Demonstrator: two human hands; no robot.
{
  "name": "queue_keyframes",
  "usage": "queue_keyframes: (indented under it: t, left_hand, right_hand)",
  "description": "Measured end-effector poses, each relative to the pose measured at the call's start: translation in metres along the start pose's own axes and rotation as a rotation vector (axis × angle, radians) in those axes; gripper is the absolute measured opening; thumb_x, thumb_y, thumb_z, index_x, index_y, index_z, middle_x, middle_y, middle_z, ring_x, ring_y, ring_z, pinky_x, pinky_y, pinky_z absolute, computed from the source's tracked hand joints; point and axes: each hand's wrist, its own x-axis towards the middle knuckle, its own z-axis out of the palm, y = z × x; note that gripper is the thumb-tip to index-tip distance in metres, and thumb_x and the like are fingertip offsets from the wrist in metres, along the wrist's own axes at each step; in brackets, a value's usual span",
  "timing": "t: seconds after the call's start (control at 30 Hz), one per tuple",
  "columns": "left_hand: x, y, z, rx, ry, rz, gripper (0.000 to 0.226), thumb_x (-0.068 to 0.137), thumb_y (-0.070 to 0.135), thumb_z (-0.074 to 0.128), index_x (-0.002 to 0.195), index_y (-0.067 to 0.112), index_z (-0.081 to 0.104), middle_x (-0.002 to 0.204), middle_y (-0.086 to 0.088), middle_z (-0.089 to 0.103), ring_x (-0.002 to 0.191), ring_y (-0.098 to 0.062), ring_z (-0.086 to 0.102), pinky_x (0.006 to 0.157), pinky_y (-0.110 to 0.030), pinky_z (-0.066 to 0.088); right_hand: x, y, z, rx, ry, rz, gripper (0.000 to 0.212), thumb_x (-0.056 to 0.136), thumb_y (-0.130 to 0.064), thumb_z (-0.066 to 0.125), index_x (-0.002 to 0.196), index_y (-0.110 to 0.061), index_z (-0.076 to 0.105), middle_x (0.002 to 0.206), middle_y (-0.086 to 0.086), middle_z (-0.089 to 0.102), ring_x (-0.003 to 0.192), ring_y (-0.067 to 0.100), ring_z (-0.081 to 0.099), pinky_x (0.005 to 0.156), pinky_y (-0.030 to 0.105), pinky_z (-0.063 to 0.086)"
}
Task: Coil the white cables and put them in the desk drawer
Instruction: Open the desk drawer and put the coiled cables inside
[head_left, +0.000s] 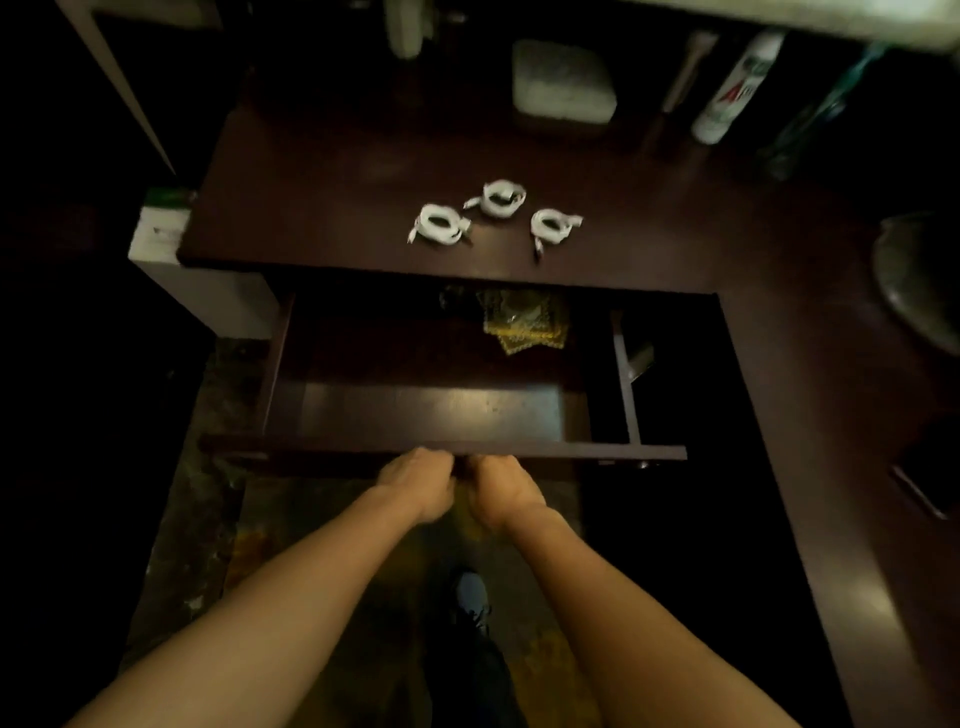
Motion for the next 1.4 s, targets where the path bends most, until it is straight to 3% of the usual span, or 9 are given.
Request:
queue_keyframes:
  t: [0.17, 0.57, 0.7, 0.87, 1.07, 1.17, 1.27, 1.4]
  left_hand:
    - [-0.013, 0.027, -0.066, -0.019, 0.051, 0.013, 0.024, 0.096, 0.032, 0.046, 0.109, 0.020, 0.062, 0.102, -0.005, 0.064, 0.086, -0.023, 0.062, 0.077, -0.041, 0.055]
    - [0.058, 0.022, -0.217, -0.015, 0.330, 0.087, 0.028, 0.095, 0.035, 0.046, 0.111, 0.019, 0.062, 0.116, -0.012, 0.066, 0.107, -0.034, 0.063, 0.083, -0.039, 0.052]
    - [0.090, 0.008, -0.249, 0.020, 0.336, 0.109, 0.028, 0.095, 0.032, 0.044, 0.111, 0.018, 0.062, 0.121, -0.013, 0.064, 0.110, -0.036, 0.062, 0.085, -0.039, 0.051]
    - [0.110, -0.011, -0.270, -0.076, 0.315, 0.037, 0.028, 0.094, 0.029, 0.043, 0.106, 0.017, 0.066, 0.115, -0.014, 0.067, 0.105, -0.036, 0.063, 0.080, -0.038, 0.051]
    - [0.143, -0.035, -0.282, -0.202, 0.401, -0.086, 0.021, 0.094, 0.028, 0.049, 0.102, 0.022, 0.068, 0.109, -0.012, 0.070, 0.102, -0.036, 0.065, 0.077, -0.037, 0.052]
    - [0.161, -0.041, -0.281, -0.250, 0.389, -0.118, 0.018, 0.094, 0.030, 0.053, 0.102, 0.020, 0.065, 0.111, -0.012, 0.069, 0.105, -0.035, 0.064, 0.080, -0.037, 0.051]
    - [0.185, -0.045, -0.275, -0.234, 0.420, -0.085, 0.026, 0.094, 0.033, 0.053, 0.110, 0.013, 0.059, 0.118, -0.014, 0.063, 0.112, -0.035, 0.059, 0.088, -0.040, 0.048]
    - [0.209, -0.044, -0.266, -0.230, 0.413, -0.171, 0.041, 0.094, 0.038, 0.054, 0.119, 0.007, 0.057, 0.124, -0.017, 0.058, 0.116, -0.036, 0.056, 0.094, -0.042, 0.046]
  right_hand:
    - [-0.007, -0.021, -0.085, -0.010, 0.063, 0.036, 0.019, 0.094, -0.016, 0.051, 0.100, -0.013, 0.068, 0.101, 0.010, 0.070, 0.092, 0.028, 0.067, 0.077, 0.037, 0.055]
    - [0.076, -0.076, -0.221, 0.038, 0.303, 0.089, 0.028, 0.090, -0.026, 0.047, 0.103, -0.010, 0.066, 0.107, 0.020, 0.068, 0.098, 0.040, 0.064, 0.080, 0.042, 0.054]
    - [0.102, -0.094, -0.230, 0.121, 0.398, 0.133, 0.029, 0.090, -0.024, 0.045, 0.099, -0.008, 0.067, 0.102, 0.020, 0.070, 0.095, 0.039, 0.065, 0.078, 0.041, 0.055]
    - [0.117, -0.111, -0.228, 0.191, 0.371, 0.185, 0.030, 0.089, -0.024, 0.046, 0.099, -0.008, 0.069, 0.103, 0.020, 0.071, 0.098, 0.039, 0.065, 0.082, 0.042, 0.056]
    - [0.156, -0.125, -0.233, 0.217, 0.389, 0.186, 0.035, 0.092, -0.020, 0.046, 0.118, -0.005, 0.063, 0.118, 0.023, 0.066, 0.112, 0.039, 0.060, 0.093, 0.039, 0.051]
    - [0.179, -0.131, -0.232, 0.210, 0.415, 0.155, 0.031, 0.089, -0.017, 0.046, 0.111, -0.005, 0.063, 0.116, 0.023, 0.063, 0.110, 0.041, 0.058, 0.090, 0.041, 0.050]
    - [0.207, -0.136, -0.226, 0.201, 0.408, 0.136, 0.026, 0.089, -0.017, 0.045, 0.105, -0.005, 0.061, 0.112, 0.021, 0.063, 0.107, 0.040, 0.058, 0.085, 0.042, 0.051]
    - [0.232, -0.140, -0.212, 0.130, 0.346, 0.135, 0.032, 0.093, -0.018, 0.044, 0.120, -0.004, 0.055, 0.129, 0.018, 0.054, 0.122, 0.036, 0.046, 0.096, 0.043, 0.045]
